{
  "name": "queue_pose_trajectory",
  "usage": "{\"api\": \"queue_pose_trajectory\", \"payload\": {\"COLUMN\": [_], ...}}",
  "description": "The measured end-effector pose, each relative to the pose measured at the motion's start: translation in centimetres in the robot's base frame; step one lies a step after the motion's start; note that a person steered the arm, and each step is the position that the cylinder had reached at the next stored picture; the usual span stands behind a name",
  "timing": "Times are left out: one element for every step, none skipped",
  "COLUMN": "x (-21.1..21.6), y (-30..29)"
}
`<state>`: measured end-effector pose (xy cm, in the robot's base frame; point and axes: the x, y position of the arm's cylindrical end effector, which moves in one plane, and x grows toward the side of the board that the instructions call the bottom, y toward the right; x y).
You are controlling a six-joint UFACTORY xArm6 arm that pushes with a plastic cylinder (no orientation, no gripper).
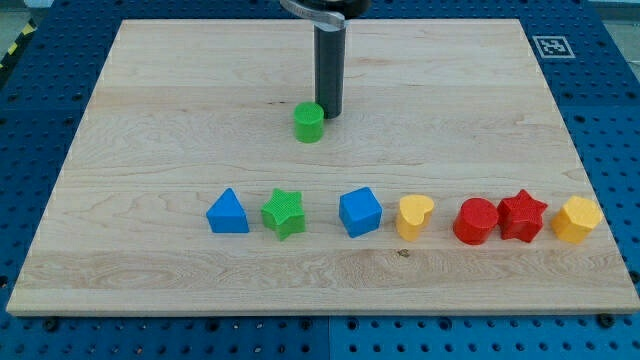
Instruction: Push the green circle towards blue triangle
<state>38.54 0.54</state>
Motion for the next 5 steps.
{"api": "queue_pose_trajectory", "payload": {"x": [2.0,2.8,3.8,3.9,4.2], "y": [-0.4,-2.5,-4.6,-6.8,-8.5]}}
